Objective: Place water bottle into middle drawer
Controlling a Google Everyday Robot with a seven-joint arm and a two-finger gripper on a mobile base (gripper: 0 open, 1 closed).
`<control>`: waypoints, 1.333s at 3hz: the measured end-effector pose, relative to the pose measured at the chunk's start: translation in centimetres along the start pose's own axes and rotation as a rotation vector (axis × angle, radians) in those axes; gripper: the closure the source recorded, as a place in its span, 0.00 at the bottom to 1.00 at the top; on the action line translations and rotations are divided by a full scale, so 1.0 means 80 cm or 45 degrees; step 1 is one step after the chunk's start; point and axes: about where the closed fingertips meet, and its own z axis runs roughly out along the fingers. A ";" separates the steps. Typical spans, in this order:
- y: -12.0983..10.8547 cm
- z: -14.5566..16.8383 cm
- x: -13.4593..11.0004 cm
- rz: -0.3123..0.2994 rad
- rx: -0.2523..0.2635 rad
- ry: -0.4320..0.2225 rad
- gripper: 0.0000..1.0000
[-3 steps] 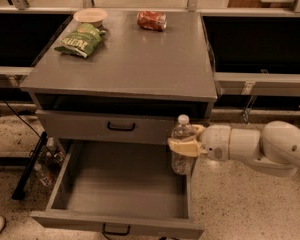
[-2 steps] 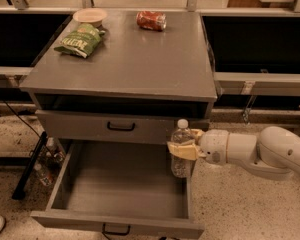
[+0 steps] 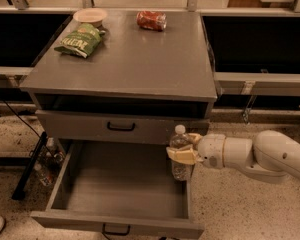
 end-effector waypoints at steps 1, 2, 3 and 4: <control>-0.002 0.000 0.000 -0.073 0.072 -0.029 1.00; 0.000 0.001 0.010 -0.138 0.122 -0.046 1.00; 0.022 0.014 0.039 -0.143 0.081 -0.046 1.00; 0.022 0.014 0.039 -0.143 0.081 -0.046 1.00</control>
Offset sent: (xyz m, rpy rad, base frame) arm -0.0066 -0.0054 -0.0154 -0.0664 -0.2031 -0.0936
